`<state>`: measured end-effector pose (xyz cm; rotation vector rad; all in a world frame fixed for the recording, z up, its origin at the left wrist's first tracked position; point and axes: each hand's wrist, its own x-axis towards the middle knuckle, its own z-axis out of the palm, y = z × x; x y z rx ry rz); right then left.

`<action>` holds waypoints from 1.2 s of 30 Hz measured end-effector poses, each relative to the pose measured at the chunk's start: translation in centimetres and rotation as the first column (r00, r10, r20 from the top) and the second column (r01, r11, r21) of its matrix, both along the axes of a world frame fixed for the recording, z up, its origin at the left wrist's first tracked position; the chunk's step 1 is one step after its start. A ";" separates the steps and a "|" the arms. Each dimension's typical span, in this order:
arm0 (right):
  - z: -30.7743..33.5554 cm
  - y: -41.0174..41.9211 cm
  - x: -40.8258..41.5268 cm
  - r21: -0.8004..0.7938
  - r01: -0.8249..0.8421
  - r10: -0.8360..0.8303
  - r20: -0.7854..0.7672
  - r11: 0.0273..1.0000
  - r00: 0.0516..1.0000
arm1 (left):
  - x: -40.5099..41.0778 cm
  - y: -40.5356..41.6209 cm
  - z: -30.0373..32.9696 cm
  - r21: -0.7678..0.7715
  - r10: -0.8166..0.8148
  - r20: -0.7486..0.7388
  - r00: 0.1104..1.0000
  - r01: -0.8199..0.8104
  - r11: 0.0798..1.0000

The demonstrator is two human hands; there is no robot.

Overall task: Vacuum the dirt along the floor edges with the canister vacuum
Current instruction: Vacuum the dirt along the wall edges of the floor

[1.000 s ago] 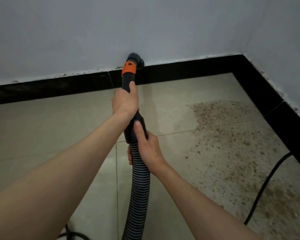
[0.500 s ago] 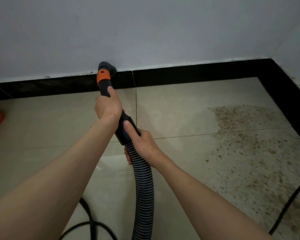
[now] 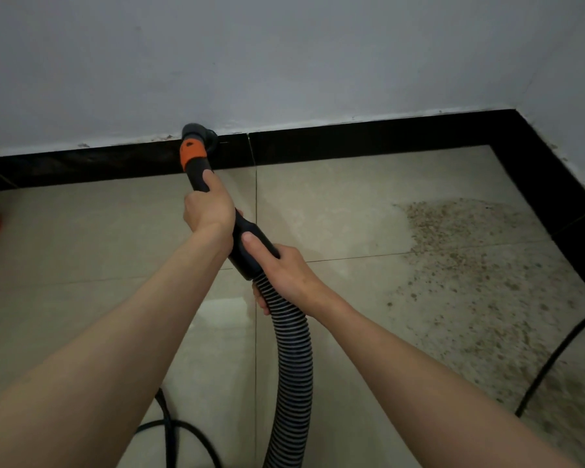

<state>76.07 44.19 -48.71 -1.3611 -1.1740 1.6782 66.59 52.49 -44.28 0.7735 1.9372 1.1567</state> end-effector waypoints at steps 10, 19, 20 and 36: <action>-0.2 -8.1 10.1 -0.026 0.215 -0.212 0.097 0.976 0.972 | 11.3 -6.3 -1.8 -0.079 -0.160 0.228 0.960 0.182 0.980; -0.3 -14.1 15.2 -0.099 0.350 -0.330 0.174 0.931 0.928 | 17.8 -10.9 -3.5 -0.160 -0.244 0.335 0.910 0.310 0.937; -0.3 -14.5 15.5 -0.107 0.360 -0.338 0.180 0.927 0.924 | 18.2 -11.1 -3.6 -0.161 -0.261 0.339 0.904 0.329 0.931; -1.8 -18.0 21.8 -0.069 0.508 -0.460 0.335 0.859 0.823 | 25.8 -13.6 -4.8 -0.207 -0.448 0.340 0.827 0.531 0.822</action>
